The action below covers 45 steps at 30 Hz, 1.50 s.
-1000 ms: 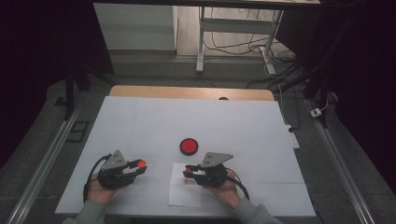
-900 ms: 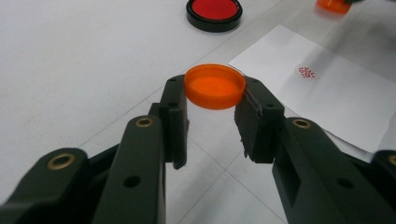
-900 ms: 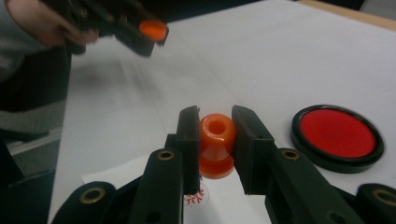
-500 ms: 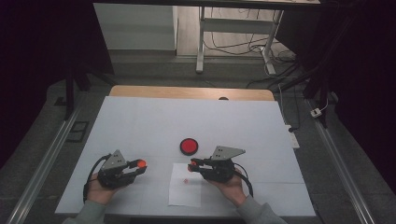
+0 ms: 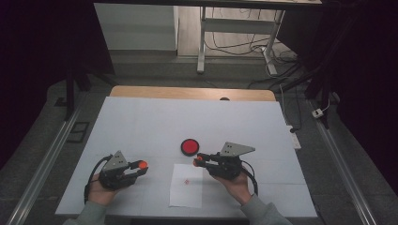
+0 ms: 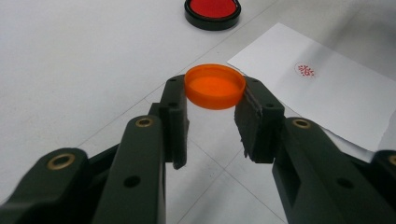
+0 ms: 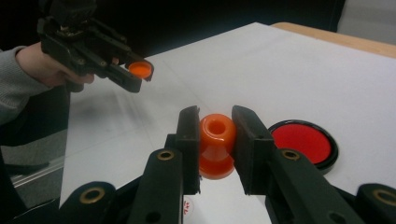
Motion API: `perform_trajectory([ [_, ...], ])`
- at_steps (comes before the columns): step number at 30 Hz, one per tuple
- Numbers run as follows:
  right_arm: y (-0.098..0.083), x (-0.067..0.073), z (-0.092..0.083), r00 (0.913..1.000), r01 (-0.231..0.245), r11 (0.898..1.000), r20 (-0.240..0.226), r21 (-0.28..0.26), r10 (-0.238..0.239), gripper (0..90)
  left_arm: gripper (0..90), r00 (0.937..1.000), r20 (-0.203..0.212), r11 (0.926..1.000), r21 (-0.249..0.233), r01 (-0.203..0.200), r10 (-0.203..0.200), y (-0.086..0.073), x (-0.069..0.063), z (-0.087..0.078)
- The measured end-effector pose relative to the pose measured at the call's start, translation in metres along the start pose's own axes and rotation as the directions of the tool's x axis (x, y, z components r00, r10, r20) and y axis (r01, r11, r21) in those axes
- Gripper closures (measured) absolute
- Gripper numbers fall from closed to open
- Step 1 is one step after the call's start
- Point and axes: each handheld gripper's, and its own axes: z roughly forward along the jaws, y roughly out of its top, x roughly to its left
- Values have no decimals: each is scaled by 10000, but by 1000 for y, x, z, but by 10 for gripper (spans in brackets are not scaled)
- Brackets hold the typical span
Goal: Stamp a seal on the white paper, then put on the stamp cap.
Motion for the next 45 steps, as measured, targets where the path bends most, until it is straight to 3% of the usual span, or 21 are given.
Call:
perform_trajectory([
  [14, 6, -4, -11, 9998, -102, 9986, 156, -520, 111, 724, 647, 9999, 87, 10000, -24, -51, 51, 2, -2, 1],
  [45, 8, -4, -12, 9999, -121, 9979, 25, -643, 123, 723, 647, 9989, 442, 9997, -196, -131, 140, 8, -7, 4],
])
